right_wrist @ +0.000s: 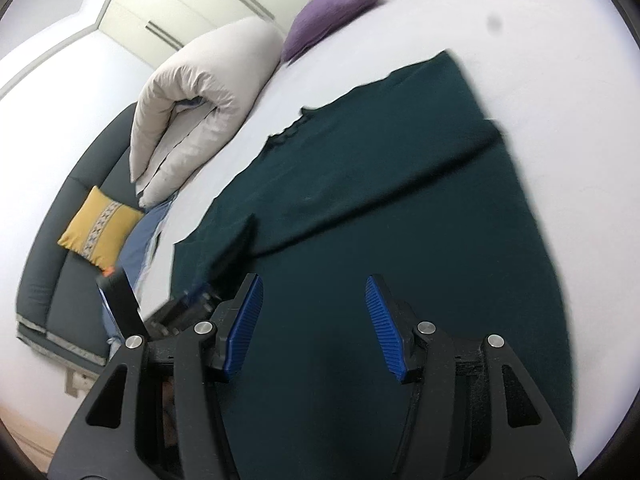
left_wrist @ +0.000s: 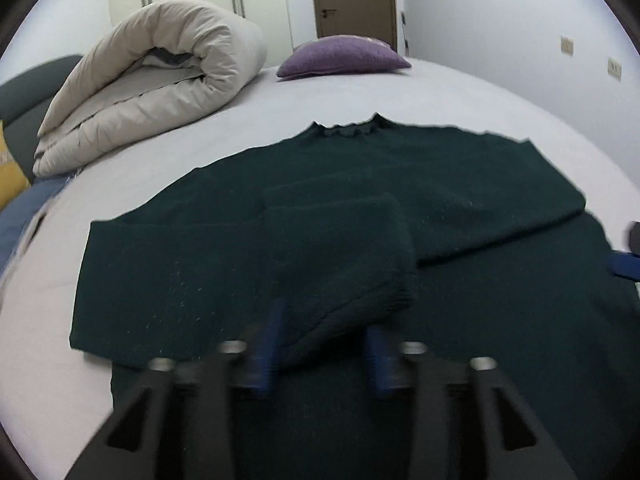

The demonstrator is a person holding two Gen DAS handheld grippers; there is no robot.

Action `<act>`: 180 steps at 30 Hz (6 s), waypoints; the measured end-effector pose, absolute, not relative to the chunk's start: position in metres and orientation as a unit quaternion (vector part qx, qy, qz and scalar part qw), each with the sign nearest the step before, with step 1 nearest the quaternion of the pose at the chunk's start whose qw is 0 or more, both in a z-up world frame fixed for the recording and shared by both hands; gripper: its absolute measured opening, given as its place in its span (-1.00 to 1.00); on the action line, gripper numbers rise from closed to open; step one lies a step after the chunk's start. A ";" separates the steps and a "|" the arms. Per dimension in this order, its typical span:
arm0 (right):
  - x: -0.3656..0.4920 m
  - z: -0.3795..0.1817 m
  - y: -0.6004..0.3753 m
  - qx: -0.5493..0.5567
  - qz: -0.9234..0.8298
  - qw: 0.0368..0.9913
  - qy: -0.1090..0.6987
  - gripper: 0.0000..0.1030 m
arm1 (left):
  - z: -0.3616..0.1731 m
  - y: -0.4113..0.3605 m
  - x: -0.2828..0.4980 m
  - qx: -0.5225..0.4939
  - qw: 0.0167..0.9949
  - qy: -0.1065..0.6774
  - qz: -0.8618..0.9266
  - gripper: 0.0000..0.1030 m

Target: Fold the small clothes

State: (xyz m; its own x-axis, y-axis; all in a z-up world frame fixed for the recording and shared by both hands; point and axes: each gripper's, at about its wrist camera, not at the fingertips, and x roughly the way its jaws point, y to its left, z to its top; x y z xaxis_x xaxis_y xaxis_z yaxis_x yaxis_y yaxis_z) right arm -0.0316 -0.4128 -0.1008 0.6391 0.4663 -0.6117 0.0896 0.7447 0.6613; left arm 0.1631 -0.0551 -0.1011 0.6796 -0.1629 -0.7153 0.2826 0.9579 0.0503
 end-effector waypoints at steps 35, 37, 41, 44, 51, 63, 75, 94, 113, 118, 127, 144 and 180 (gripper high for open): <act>0.095 -0.076 -0.317 0.199 0.146 0.850 0.465 -0.87 | -0.108 0.072 0.123 -0.174 0.908 0.370 -0.095 0.31; 0.097 -0.081 -0.336 0.193 0.133 0.848 0.475 -0.87 | -0.109 0.077 0.122 -0.183 0.905 0.372 -0.095 0.31; 0.098 -0.097 -0.366 0.188 0.103 0.847 0.486 -0.87 | -0.107 0.086 0.127 -0.203 0.898 0.377 -0.097 0.27; 0.098 -0.110 -0.386 0.205 0.094 0.845 0.485 -0.87 | -0.097 0.092 0.137 -0.192 0.905 0.369 -0.087 0.26; 0.105 -0.122 -0.390 0.184 0.093 0.850 0.484 -0.87 | -0.072 0.105 0.175 -0.171 0.916 0.358 -0.063 0.26; 0.113 -0.135 -0.386 0.189 0.084 0.840 0.501 -0.80 | -0.098 0.074 0.261 -0.088 0.909 0.405 -0.037 -0.11; 0.123 -0.150 -0.407 0.233 0.062 0.844 0.478 -0.81 | -0.130 0.084 0.267 -0.085 0.896 0.434 -0.030 -0.03; 0.125 -0.137 -0.404 0.198 0.053 0.871 0.447 -0.85 | -0.129 0.075 0.309 -0.069 0.901 0.428 0.014 -0.03; 0.104 -0.109 -0.419 0.211 -0.005 0.889 0.406 -0.73 | -0.136 0.083 0.300 -0.085 0.909 0.408 0.009 -0.01; 0.115 -0.106 -0.381 0.219 0.088 0.892 0.386 0.24 | -0.136 0.082 0.299 -0.083 0.910 0.407 0.011 0.00; 0.099 -0.151 -0.424 0.275 0.055 0.864 0.419 -0.23 | -0.136 0.088 0.298 -0.112 0.909 0.401 -0.004 0.04; -0.173 -0.126 -0.451 0.295 0.017 0.869 0.397 0.02 | -0.111 0.137 0.084 -0.184 0.842 0.492 -0.118 0.25; -0.291 -0.162 -0.492 0.307 0.051 0.800 0.513 -0.08 | -0.140 0.146 -0.032 -0.198 0.782 0.565 -0.174 -0.40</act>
State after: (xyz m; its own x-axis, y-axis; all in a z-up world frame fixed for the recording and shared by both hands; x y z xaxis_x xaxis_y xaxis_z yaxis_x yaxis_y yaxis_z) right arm -0.2909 -0.4919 -0.1621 0.4687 0.3975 -0.7889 0.2332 0.8057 0.5445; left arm -0.0318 0.1455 -0.1404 0.3010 -0.4967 -0.8141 0.0485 0.8605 -0.5071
